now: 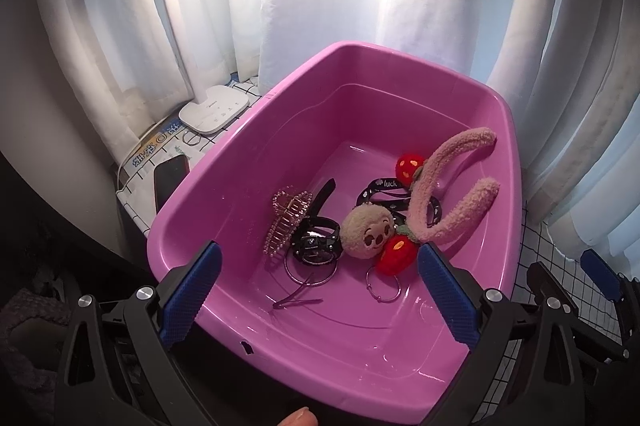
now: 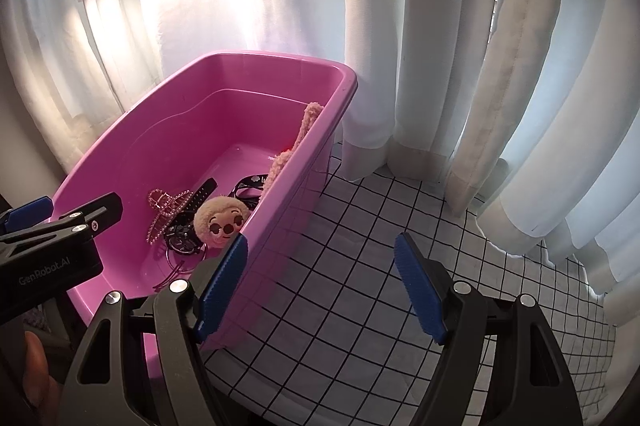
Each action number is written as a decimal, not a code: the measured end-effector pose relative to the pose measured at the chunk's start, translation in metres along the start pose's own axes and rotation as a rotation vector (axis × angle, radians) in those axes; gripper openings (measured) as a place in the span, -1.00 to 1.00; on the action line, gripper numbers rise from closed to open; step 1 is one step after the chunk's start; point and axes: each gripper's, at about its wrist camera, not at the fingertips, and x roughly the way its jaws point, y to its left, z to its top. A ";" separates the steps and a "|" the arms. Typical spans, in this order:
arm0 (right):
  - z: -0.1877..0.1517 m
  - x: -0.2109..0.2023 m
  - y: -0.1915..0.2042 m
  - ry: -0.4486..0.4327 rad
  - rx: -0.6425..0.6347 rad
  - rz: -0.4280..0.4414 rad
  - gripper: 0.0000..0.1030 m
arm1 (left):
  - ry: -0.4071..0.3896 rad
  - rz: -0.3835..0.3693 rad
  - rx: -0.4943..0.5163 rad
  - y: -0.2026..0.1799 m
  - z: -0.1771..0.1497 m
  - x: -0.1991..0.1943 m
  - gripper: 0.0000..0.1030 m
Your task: Organize jewelry
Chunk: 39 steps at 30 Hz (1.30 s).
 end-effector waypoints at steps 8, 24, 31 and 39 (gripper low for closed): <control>0.001 -0.001 -0.002 -0.002 0.000 -0.006 0.40 | 0.004 0.010 -0.005 0.001 -0.001 -0.001 0.88; 0.000 0.001 0.000 0.000 0.000 -0.005 0.40 | 0.016 0.014 0.000 0.002 0.000 0.003 0.88; 0.000 0.001 0.000 -0.001 0.002 -0.006 0.40 | 0.016 0.016 0.004 0.001 0.001 0.004 0.88; 0.000 0.002 0.000 0.000 0.002 -0.006 0.40 | 0.026 0.002 -0.004 0.002 0.001 0.006 0.88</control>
